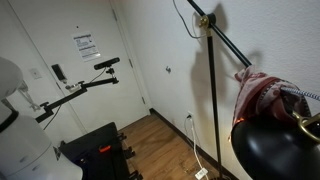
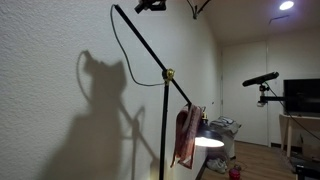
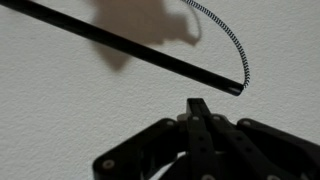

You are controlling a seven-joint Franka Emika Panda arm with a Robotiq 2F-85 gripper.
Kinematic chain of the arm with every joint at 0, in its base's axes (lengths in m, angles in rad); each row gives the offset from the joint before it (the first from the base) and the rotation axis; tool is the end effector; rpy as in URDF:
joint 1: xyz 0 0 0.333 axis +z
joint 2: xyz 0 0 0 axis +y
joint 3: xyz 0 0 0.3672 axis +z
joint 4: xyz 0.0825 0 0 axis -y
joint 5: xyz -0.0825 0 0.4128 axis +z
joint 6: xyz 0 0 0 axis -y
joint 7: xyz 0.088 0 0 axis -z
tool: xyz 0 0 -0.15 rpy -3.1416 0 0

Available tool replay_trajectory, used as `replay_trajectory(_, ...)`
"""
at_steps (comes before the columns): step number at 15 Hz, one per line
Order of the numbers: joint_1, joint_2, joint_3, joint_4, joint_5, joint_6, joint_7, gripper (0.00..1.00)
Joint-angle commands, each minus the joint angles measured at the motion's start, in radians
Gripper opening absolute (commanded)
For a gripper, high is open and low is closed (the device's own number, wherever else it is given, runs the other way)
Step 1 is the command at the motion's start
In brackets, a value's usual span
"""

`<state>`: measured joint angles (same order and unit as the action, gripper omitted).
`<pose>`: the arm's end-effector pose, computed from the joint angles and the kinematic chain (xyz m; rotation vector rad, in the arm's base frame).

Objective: Move the lamp upwards

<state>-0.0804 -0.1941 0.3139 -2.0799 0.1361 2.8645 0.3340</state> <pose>0.5860 0.1489 0.6429 -2.5314 0.2360 -1.2709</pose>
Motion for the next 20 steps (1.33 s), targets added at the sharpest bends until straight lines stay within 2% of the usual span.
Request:
replay_trajectory(1,0.0,0.0,0.001,-0.001,0.0,0.0,0.0,0.01)
replay_trajectory(16,0.013,0.081,0.006,0.014,-0.011,-0.018,-0.013,0.0)
replay_trajectory(19,0.017,0.061,0.005,0.001,-0.003,-0.012,-0.023,0.0)
replay_trajectory(20,0.087,0.058,-0.058,-0.001,0.0,-0.014,-0.034,0.0)
